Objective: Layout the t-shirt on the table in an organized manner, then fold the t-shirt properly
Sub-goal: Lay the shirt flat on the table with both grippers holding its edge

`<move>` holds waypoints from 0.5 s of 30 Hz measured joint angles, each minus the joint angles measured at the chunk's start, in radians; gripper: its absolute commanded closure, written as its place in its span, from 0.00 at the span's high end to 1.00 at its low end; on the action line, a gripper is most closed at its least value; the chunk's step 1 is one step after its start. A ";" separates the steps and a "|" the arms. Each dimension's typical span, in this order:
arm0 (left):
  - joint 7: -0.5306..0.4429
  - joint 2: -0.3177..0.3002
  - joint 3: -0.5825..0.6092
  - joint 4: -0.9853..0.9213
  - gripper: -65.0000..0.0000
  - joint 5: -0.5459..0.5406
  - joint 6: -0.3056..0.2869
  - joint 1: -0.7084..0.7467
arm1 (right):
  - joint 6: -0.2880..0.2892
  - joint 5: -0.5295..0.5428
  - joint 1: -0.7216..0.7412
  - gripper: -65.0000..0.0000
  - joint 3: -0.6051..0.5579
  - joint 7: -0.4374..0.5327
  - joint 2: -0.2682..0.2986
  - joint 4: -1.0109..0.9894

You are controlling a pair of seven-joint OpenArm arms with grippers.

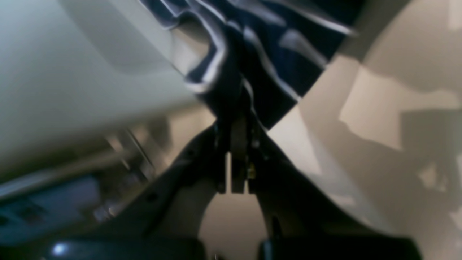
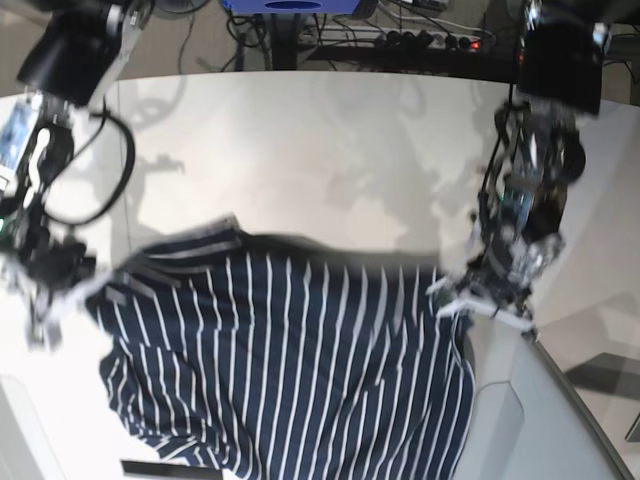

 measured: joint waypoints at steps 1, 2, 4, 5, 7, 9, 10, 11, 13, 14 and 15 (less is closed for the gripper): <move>0.019 -0.005 0.000 -0.010 0.00 0.017 0.000 0.007 | -0.006 -0.008 -0.016 0.00 0.001 -0.022 0.001 -0.019; 0.018 -0.014 -0.003 -0.005 0.00 0.034 0.012 0.022 | -0.004 -0.014 -0.029 0.00 0.002 -0.023 -0.003 -0.031; 0.012 -0.019 -0.005 0.002 0.00 0.027 0.019 0.047 | -0.002 0.007 -0.026 0.00 -0.003 -0.005 -0.008 -0.043; 0.009 -0.017 -0.005 0.002 0.00 0.027 0.021 0.063 | 0.006 0.021 -0.023 0.00 -0.009 0.009 -0.008 -0.040; -0.006 -0.019 0.001 0.000 0.00 0.009 0.018 0.111 | 0.006 0.025 -0.031 0.00 -0.008 0.009 -0.005 -0.037; -0.002 -0.017 0.003 -0.005 0.00 0.006 0.002 0.153 | -0.006 -0.002 -0.050 0.00 -0.004 -0.006 0.000 -0.044; 0.002 -0.017 0.003 -0.005 0.00 0.011 0.004 0.163 | -0.004 0.005 -0.068 0.00 -0.002 -0.005 0.002 -0.044; 0.007 -0.017 0.003 -0.005 0.00 0.013 0.005 0.168 | 0.000 0.007 -0.084 0.00 -0.002 -0.005 0.001 -0.044; 0.005 -0.011 0.001 -0.006 0.00 0.016 0.013 0.172 | 0.001 0.005 -0.106 0.00 -0.002 -0.010 0.000 -0.044; -0.003 -0.009 0.001 -0.006 0.00 0.015 0.015 0.179 | 0.001 0.005 -0.113 0.00 -0.002 -0.005 0.001 -0.046; -0.006 -0.009 0.001 -0.006 0.00 0.015 0.019 0.191 | 0.002 0.008 -0.123 0.00 -0.002 0.002 0.001 -0.046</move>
